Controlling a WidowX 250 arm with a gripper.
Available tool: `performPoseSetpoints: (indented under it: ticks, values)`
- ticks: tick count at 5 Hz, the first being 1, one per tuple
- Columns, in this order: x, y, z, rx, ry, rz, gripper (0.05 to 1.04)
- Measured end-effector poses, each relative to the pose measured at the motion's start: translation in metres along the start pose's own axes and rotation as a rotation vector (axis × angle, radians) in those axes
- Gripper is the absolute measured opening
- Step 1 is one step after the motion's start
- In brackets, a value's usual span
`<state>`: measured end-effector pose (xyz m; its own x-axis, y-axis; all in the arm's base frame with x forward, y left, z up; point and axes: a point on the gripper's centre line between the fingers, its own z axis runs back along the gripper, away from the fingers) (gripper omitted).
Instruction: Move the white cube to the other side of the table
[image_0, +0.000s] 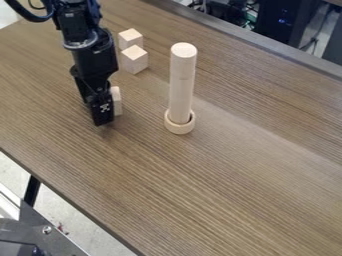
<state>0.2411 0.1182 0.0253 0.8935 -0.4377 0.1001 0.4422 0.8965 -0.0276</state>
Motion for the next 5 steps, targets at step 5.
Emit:
performPoseSetpoints:
  ticks: [5]
  values:
    - [0.016, 0.021, 0.024, 0.013, -0.183, 0.115, 0.581]
